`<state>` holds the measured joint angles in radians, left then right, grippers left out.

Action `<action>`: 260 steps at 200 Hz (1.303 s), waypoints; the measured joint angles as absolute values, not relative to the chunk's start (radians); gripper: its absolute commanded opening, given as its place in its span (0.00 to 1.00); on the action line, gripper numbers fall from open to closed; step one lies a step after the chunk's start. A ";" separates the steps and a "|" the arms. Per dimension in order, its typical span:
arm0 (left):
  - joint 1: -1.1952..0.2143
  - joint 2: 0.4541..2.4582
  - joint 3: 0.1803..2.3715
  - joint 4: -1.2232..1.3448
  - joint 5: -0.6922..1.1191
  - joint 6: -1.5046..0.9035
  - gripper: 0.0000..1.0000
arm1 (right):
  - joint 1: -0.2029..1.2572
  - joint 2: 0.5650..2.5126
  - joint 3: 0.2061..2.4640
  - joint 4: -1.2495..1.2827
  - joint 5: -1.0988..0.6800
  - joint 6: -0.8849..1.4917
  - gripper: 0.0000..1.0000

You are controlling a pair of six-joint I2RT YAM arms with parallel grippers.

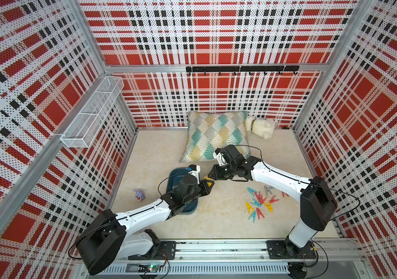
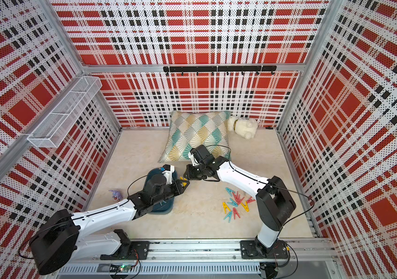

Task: Put the clothespins into the storage box
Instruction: Pick up the clothespin from the center of the board, then place the clothespin in the storage box.

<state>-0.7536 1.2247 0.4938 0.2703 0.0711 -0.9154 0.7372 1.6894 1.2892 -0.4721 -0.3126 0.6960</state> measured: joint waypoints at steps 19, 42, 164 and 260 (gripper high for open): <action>-0.752 1.220 0.494 0.268 0.081 -0.914 0.01 | 0.730 1.662 1.261 -0.470 -0.298 0.694 0.39; -0.740 1.198 0.494 0.261 0.116 -0.908 0.01 | 0.723 1.615 1.226 -0.459 -0.282 0.686 0.41; -0.466 1.127 0.468 -0.065 0.001 -0.812 0.08 | 0.639 1.372 0.812 -0.612 -0.021 0.694 0.35; -0.484 1.172 0.532 -0.154 -0.099 -0.770 0.66 | 0.674 1.242 0.679 -0.668 -0.014 0.757 0.31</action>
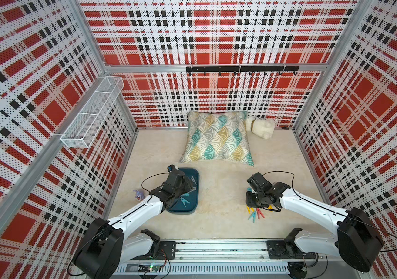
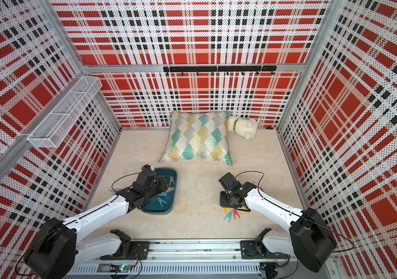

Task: Put the clothespins into the storage box
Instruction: Place the clothespin in the storage box, then pick up the clothespin from the center of the board.

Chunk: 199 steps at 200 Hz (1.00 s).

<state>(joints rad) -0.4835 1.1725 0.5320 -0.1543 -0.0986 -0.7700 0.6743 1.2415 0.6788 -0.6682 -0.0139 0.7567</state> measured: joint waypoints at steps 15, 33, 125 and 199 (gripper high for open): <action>-0.486 1.172 0.538 -0.160 -0.108 -0.768 0.66 | 0.699 1.244 0.678 -0.674 -0.008 0.764 0.31; -0.486 1.169 0.542 -0.167 -0.114 -0.768 0.66 | 0.735 1.256 0.678 -0.679 0.002 0.777 0.31; -0.486 1.124 0.544 -0.175 -0.113 -0.768 0.63 | 0.770 1.319 0.673 -0.683 0.055 0.807 0.26; -0.488 1.124 0.545 -0.178 -0.113 -0.768 0.62 | 0.770 1.362 0.664 -0.640 0.056 0.805 0.18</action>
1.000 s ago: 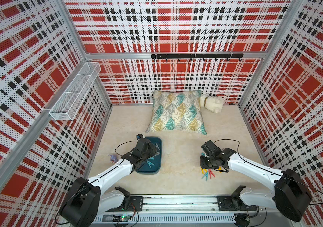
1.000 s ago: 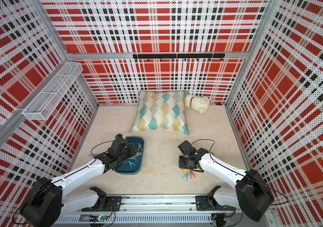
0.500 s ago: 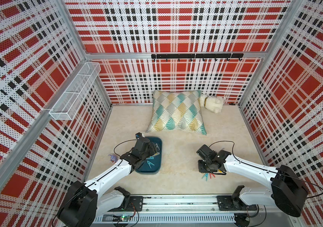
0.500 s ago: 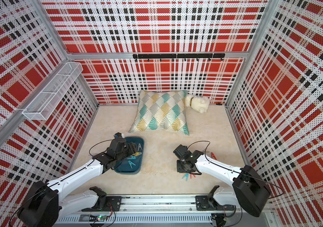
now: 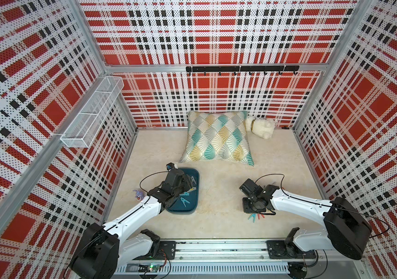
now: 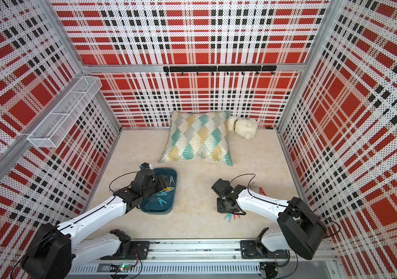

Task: Put the clothespins into the storage box
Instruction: Pick up the clothespin from the center of the board.

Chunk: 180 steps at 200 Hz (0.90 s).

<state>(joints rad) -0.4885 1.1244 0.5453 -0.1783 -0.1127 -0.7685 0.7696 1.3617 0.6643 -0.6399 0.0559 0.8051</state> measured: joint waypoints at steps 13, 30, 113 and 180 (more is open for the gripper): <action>-0.492 1.124 0.545 -0.180 -0.112 -0.769 0.62 | 0.770 1.365 0.664 -0.630 0.054 0.804 0.16; -0.496 1.124 0.545 -0.182 -0.112 -0.769 0.62 | 0.770 1.367 0.664 -0.619 0.052 0.802 0.12; -0.546 1.111 0.586 -0.183 -0.090 -0.801 0.63 | 0.776 1.365 0.720 -0.638 0.042 0.780 0.07; -0.593 1.142 0.556 0.002 0.052 -0.911 0.65 | 0.776 1.374 0.902 -0.596 -0.049 0.736 0.07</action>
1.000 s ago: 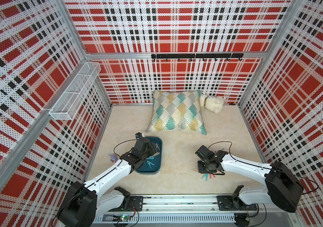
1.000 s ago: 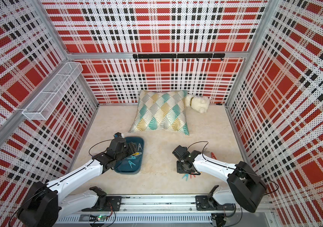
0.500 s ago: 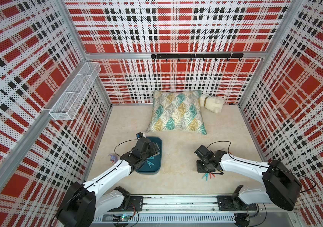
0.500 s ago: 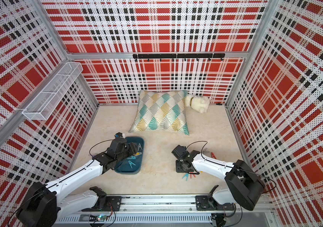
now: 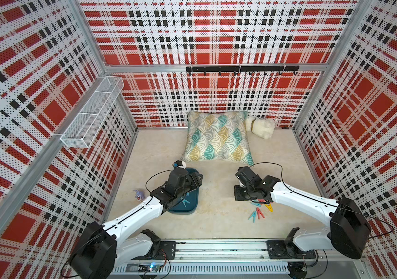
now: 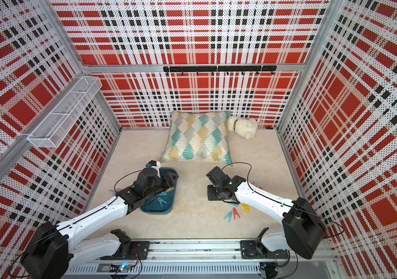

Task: Put the clothespins into the storage box
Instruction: Pick up the clothespin from the center of the board.

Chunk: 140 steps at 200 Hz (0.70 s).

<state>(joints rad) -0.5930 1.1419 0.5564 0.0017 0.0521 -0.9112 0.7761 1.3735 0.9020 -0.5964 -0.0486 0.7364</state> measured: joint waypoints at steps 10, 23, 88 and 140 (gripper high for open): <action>-0.604 1.159 0.550 0.035 0.069 -0.927 0.65 | 0.776 1.388 0.928 -0.580 -0.075 0.730 0.07; -0.621 1.189 0.546 0.070 0.086 -0.947 0.65 | 0.776 1.407 0.954 -0.557 -0.109 0.726 0.06; -0.665 1.299 0.546 0.201 0.133 -1.008 0.66 | 0.777 1.463 0.996 -0.486 -0.240 0.722 0.06; -0.683 1.345 0.554 0.248 0.152 -1.030 0.63 | 0.786 1.490 1.021 -0.453 -0.286 0.722 0.07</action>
<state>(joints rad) -0.6830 1.3449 0.5537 0.2481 0.1524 -1.0298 0.7856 1.4899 1.0214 -0.4534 -0.2859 0.7223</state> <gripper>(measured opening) 0.642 0.098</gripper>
